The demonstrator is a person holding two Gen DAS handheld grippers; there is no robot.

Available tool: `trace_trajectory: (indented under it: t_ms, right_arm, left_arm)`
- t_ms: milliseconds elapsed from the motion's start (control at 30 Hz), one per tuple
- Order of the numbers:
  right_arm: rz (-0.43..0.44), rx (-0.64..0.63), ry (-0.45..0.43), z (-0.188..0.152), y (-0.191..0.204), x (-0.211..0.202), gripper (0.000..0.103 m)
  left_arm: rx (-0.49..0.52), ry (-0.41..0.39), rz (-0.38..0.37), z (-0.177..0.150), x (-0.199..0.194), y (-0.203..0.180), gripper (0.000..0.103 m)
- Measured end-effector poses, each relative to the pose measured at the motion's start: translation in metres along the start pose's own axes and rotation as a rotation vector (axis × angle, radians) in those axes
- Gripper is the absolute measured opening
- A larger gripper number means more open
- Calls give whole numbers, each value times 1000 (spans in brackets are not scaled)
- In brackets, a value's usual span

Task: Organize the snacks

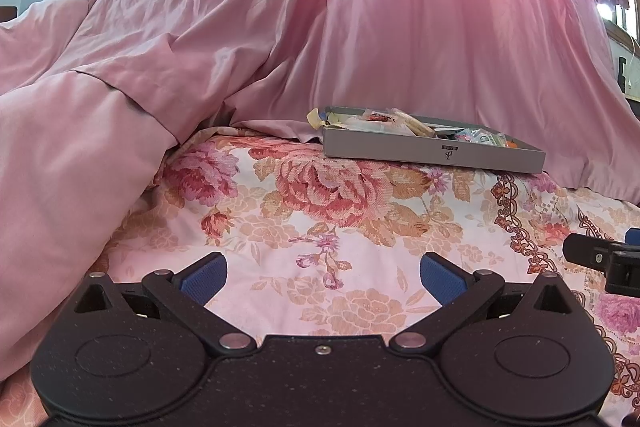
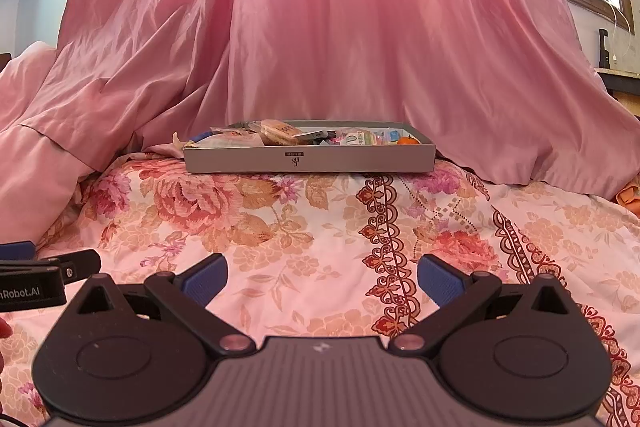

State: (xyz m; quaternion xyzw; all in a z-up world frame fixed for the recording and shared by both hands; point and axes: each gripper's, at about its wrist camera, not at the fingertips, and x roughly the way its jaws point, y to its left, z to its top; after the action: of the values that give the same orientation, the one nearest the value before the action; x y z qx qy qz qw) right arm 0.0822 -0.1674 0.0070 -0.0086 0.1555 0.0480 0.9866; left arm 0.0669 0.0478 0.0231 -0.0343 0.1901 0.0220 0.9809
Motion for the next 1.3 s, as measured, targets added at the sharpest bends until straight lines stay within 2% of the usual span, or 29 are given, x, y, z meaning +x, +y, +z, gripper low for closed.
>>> trace_trajectory:
  t_ms: [1200,1300]
  right_arm:
    - [-9,14,7,-1,1,0,103]
    - [-11,15,6,-2,2,-1,103]
  left_arm:
    - [5,6,-3,0,0,-1,102]
    - [-9,27,3,1,1,0,102]
